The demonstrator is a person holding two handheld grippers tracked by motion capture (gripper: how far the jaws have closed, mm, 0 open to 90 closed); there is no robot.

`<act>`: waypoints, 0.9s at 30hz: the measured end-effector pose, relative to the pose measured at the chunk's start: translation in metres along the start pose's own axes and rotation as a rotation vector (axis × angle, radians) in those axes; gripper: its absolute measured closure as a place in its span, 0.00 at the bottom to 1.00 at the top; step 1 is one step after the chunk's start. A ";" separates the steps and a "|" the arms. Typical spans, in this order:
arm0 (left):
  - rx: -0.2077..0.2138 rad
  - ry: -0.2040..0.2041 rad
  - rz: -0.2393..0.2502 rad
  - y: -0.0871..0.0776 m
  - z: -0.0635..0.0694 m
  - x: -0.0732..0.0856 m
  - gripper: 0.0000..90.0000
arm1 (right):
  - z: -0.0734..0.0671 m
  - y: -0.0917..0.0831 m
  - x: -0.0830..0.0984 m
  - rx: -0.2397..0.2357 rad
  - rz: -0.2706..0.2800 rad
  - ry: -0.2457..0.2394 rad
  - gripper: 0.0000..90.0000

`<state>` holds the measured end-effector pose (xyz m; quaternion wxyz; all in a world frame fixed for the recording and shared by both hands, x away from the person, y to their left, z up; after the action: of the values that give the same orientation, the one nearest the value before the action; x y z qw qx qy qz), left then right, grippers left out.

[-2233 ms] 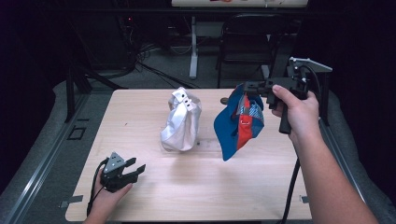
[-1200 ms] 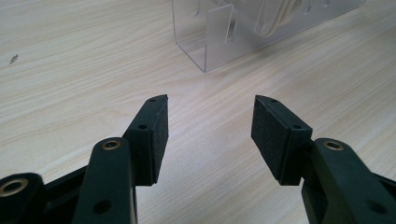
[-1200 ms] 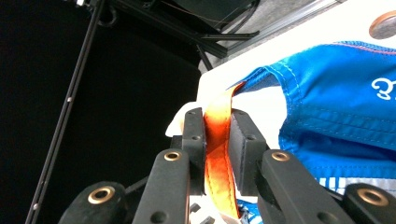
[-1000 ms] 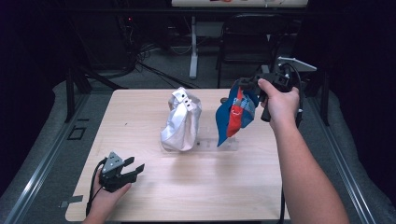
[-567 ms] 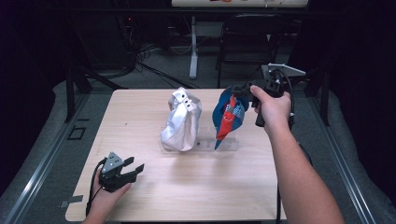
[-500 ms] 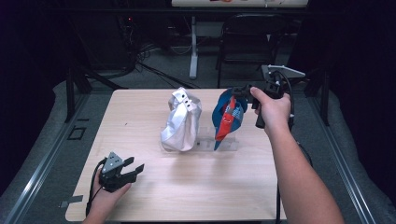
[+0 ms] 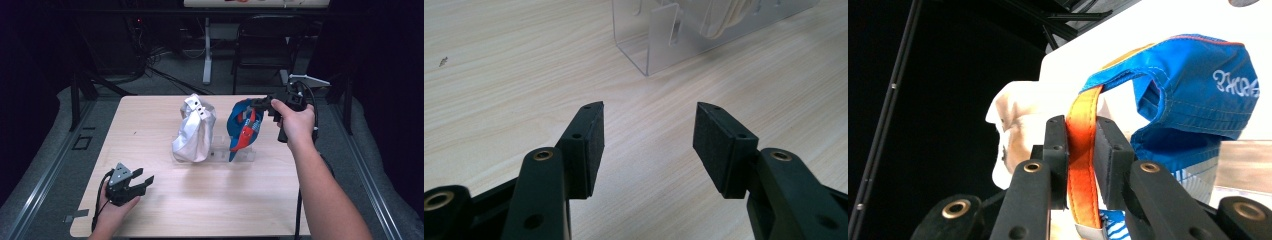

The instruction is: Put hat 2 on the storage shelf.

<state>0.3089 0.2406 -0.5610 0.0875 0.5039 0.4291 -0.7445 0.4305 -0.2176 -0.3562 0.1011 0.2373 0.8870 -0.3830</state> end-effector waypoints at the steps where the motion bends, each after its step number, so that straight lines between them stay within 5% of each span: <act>1: 0.000 -0.001 0.000 0.000 0.000 0.000 0.52 | 0.001 -0.001 0.000 0.003 0.002 -0.001 0.86; 20: -0.003 0.001 -0.001 -0.001 -0.001 0.000 0.52 | 0.014 -0.022 0.002 0.033 0.073 -0.003 0.77; 27: -0.004 0.001 -0.002 0.000 -0.001 0.001 0.52 | 0.017 -0.033 0.009 0.071 0.085 -0.069 0.69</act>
<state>0.3089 0.2417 -0.5613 0.0873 0.5037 0.4312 -0.7435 0.4063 -0.2465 -0.3504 0.1394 0.2646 0.8580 -0.4176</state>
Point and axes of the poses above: each handheld gripper's, and its own axes: y roughly forward along the jaws, x roughly out of its underside, z roughly to its right, the point moved 2 cm from there along y, roughly forward along the jaws, and after that the axes turned 10 degrees about x, right-handed, at the moved point
